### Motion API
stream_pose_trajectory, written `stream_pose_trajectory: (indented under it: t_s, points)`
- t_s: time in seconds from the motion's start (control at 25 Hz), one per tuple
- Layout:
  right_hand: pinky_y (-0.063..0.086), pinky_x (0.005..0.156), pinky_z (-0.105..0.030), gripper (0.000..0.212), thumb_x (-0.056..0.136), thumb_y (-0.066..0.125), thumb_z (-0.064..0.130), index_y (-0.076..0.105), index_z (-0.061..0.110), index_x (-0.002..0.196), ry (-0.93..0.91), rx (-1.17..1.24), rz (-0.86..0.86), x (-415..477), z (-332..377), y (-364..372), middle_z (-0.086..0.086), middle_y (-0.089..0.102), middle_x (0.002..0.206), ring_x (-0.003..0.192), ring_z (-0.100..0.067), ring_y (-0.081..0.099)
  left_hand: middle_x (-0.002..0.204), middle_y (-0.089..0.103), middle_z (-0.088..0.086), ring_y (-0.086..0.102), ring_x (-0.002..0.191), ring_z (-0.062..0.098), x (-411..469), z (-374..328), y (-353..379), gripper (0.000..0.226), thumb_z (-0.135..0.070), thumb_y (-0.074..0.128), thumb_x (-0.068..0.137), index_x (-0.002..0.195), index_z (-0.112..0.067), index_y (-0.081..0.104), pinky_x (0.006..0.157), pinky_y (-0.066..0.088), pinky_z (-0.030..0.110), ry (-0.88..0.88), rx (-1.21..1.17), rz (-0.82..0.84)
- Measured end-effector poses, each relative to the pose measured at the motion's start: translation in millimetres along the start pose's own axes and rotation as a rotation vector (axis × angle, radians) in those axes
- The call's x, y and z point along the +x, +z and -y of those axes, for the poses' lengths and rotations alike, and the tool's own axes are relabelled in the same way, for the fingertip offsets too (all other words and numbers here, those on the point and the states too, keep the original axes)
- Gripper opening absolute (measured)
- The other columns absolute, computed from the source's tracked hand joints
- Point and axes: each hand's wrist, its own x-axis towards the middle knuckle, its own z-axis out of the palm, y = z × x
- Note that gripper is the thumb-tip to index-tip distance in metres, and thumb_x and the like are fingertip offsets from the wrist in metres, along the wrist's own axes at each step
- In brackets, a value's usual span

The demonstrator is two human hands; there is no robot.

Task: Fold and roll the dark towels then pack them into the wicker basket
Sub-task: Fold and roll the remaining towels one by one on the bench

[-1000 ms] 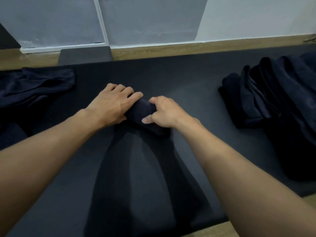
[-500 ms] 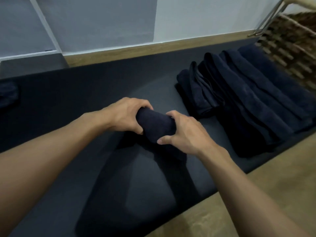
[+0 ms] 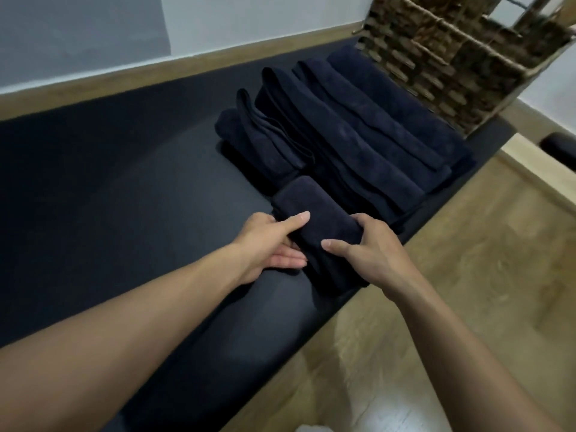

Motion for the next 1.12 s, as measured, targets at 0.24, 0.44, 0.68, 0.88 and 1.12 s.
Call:
stream_pose_trajectory:
  t_s: [0.24, 0.44, 0.68, 0.88, 1.12]
  points:
    - [0.049, 0.084, -0.04, 0.053, 0.084, 0.065, 0.055, 0.058, 0.013, 0.115, -0.049, -0.482, -0.151, -7.2, -1.0, 8.3, -0.007, 0.067, 0.107, 0.101, -0.028, 0.061, 0.089, 0.068, 0.02, 0.071, 0.078, 0.032, -1.8, 2.5, 27.6, 0.027, -0.031, 0.057, 0.1, 0.095, -0.005, 0.057, 0.067, 0.063, 0.038, -0.075, -0.153, 0.111]
    - [0.048, 0.069, -0.04, 0.051, 0.076, 0.08, 0.025, 0.061, 0.014, 0.122, -0.444, -0.731, -0.54, -24.4, -3.5, 19.4, -0.009, 0.055, 0.102, 0.086, -0.028, 0.05, 0.094, 0.065, 0.023, 0.072, 0.069, 0.035, 10.9, 3.7, 31.8, 0.038, -0.029, 0.052, 0.102, 0.117, 0.006, 0.054, 0.063, 0.063, 0.04, -0.024, 0.036, 0.007]
    - [0.049, 0.062, -0.039, 0.054, 0.077, 0.08, 0.016, 0.061, 0.011, 0.126, -0.467, -0.711, -0.545, -23.1, -9.3, 28.9, -0.009, 0.054, 0.101, 0.083, -0.026, 0.05, 0.059, 0.069, 0.011, 0.066, 0.048, 0.025, 7.3, 2.0, 28.4, 0.063, -0.051, 0.04, 0.101, 0.079, 0.0, 0.068, 0.041, 0.045, 0.024, -0.016, 0.472, -0.025]
    - [0.05, 0.067, -0.042, 0.041, 0.084, 0.073, 0.027, 0.063, 0.013, 0.122, -0.546, -0.575, -0.555, -32.6, 26.0, 35.7, -0.008, 0.056, 0.101, 0.084, -0.027, 0.053, 0.06, 0.064, 0.008, 0.056, 0.041, 0.021, -11.2, 10.1, 13.6, 0.058, -0.048, 0.036, 0.101, 0.067, -0.009, 0.063, 0.052, 0.053, 0.03, 0.158, 0.632, -0.038]
    - [0.049, 0.085, -0.038, 0.037, 0.093, 0.06, 0.033, 0.059, 0.021, 0.129, -0.586, -0.391, -0.29, -45.1, 90.4, 72.5, -0.002, 0.054, 0.114, 0.103, -0.021, 0.053, 0.064, 0.063, 0.01, 0.06, 0.054, 0.027, -42.5, 15.6, -29.2, 0.026, -0.017, 0.043, 0.093, 0.071, -0.013, 0.056, 0.06, 0.056, 0.037, 0.271, 0.692, -0.142]
